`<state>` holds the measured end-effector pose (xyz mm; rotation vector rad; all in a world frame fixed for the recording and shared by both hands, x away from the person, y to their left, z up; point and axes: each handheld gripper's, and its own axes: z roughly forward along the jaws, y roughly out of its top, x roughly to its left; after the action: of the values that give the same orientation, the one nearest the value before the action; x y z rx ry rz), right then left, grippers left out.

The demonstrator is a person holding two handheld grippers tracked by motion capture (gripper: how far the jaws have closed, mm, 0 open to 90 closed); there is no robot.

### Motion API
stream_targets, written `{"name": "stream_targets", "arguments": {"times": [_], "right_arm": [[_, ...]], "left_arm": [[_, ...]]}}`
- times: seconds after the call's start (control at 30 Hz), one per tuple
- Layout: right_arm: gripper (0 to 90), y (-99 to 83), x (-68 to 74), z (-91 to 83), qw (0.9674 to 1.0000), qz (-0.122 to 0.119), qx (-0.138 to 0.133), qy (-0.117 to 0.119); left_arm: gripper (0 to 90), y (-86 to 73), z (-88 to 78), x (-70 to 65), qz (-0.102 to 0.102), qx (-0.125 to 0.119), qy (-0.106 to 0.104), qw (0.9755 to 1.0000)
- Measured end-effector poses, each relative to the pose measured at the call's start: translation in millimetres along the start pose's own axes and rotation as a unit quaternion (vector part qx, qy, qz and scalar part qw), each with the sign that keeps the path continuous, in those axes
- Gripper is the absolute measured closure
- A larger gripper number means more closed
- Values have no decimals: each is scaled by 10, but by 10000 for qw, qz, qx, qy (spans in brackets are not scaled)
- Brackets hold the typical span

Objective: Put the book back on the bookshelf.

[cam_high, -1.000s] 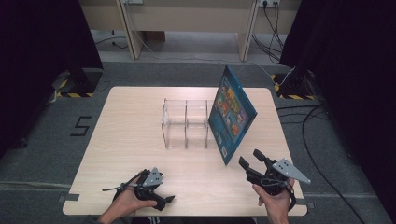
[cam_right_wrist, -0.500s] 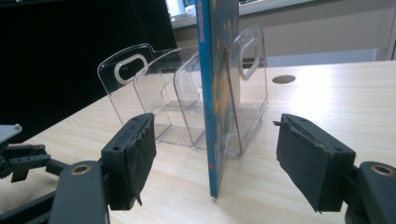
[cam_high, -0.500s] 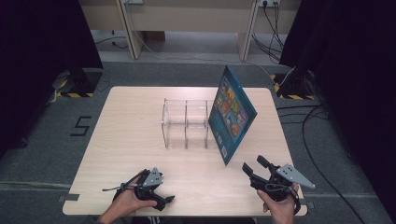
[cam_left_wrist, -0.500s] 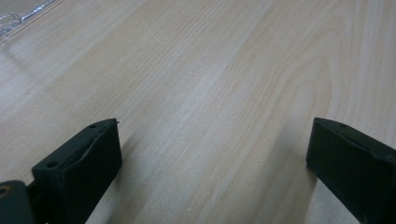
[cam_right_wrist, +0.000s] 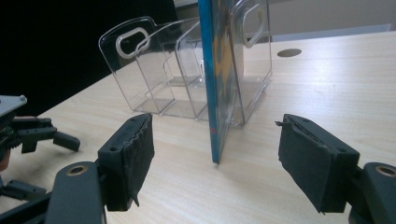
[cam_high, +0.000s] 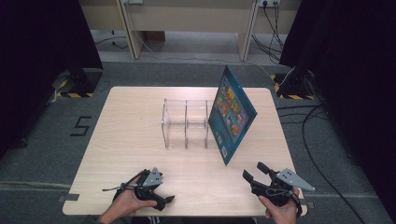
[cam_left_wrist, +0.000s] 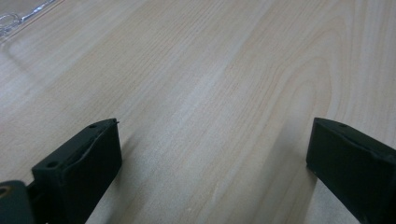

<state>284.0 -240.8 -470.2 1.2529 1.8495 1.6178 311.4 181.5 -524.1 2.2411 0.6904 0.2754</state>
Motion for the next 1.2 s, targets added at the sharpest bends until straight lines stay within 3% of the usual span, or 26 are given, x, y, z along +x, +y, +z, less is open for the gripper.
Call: {"name": "stream_targets", "arguments": {"times": [0.27,0.67,0.97,1.2], "right_arm": [[263,-61,16,-36,9997,-18,221,67],[257,-111,5,-111,9994,-62,345,50],[249,-167,9,-166,9974,-305,658,-32],[241,-216,5,-217,9959,-243,875,-54]], "left_arm": [[22,-1,0,0,-1,-4,0,10000],[22,-1,0,0,2,-1,-1,10000],[22,-2,0,1,4,-8,-2,10000],[22,-3,0,1,3,-9,-7,10000]]}}
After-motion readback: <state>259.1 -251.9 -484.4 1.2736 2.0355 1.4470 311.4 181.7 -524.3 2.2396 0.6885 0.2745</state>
